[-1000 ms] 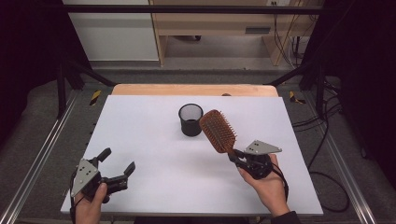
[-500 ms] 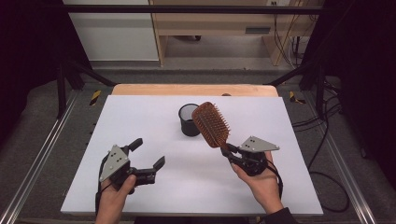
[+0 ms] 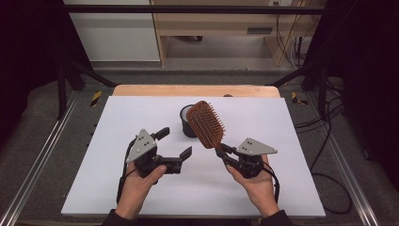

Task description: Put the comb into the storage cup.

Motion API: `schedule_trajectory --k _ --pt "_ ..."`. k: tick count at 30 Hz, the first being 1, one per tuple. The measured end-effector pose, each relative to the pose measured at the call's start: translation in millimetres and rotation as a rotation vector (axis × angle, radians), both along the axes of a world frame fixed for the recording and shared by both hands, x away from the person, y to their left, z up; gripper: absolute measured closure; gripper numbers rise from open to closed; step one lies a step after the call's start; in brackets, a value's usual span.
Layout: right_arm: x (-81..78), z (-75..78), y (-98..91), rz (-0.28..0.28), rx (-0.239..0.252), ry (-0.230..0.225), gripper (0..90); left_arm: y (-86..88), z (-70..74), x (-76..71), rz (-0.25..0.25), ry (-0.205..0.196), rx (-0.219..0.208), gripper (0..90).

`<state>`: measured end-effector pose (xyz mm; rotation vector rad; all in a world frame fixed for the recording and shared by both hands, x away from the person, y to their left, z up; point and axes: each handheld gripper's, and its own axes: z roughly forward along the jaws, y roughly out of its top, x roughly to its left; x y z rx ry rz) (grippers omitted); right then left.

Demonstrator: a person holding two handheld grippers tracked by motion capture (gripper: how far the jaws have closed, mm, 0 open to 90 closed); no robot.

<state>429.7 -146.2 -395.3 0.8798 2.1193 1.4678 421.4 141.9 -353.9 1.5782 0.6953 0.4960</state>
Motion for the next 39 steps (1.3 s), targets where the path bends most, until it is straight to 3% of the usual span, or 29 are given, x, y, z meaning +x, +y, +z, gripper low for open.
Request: schedule_trajectory --k 13,28,39 --pt "-5.0 1.2 3.9 0.016 0.018 -0.029 73.0 -9.6 7.7 6.7 -0.004 0.015 -0.035 3.0" --pt "-7.1 0.0 9.7 0.034 0.029 -0.043 73.0 -14.6 3.6 8.1 -0.010 0.071 -0.104 3.3" --pt "-9.4 0.3 12.0 0.046 0.034 -0.051 73.0 -19.3 4.5 8.0 -0.007 0.075 -0.117 3.2"
